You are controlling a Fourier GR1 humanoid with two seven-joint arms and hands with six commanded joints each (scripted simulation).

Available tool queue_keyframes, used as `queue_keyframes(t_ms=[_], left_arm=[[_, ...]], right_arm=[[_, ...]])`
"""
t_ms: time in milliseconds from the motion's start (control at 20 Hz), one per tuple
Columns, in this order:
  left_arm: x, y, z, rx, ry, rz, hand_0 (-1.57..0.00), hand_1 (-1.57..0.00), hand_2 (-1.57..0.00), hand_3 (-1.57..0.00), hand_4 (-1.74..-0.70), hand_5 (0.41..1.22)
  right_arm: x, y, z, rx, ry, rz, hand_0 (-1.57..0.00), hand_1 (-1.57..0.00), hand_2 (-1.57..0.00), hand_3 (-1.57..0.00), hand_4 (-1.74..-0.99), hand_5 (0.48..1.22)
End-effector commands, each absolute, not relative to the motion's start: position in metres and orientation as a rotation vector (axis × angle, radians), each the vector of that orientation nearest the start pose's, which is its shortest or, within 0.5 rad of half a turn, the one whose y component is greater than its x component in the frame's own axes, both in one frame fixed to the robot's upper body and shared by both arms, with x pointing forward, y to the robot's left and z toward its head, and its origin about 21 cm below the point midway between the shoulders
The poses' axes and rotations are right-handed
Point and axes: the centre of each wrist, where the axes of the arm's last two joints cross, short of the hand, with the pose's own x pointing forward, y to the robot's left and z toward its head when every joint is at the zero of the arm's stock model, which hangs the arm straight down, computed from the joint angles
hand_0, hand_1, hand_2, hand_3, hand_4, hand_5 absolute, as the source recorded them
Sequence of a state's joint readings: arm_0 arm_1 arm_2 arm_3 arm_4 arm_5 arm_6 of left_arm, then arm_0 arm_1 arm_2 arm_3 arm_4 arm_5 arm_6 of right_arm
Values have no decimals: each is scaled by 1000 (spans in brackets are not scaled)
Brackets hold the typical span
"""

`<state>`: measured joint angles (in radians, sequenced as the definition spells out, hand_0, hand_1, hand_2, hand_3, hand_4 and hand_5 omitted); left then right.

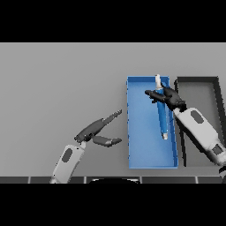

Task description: Pick up the blue pipe and place it into the blue bin.

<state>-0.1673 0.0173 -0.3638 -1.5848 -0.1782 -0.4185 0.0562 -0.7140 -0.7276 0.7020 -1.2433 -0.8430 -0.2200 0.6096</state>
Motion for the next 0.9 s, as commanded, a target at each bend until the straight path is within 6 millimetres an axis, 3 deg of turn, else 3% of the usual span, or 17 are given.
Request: queue_keyframes(t_ms=[0,150,300,550,850], left_arm=[[262,126,38,-430,-1563,-876,1,1,1,1,-924,494],[261,125,40,-429,-1571,-872,1,1,1,1,-927,495],[261,129,38,-426,-1571,-877,1,1,1,1,-930,496],[261,127,38,-429,-1566,-876,1,1,1,1,-932,497],[263,131,43,-425,-1571,-876,1,1,1,1,-930,495]], right_arm=[[363,-234,115,-93,-917,488,-354,-335,-323,-95,-1279,1010],[359,-232,113,-142,-903,613,-181,-171,-165,-48,-1219,870],[358,-233,111,-171,-859,720,-92,-87,-84,-24,-1175,788],[360,-231,114,-173,-853,757,-30,-28,-27,-7,-1099,725],[361,-230,111,-162,-860,812,-19,-17,-17,-4,-1084,714]])
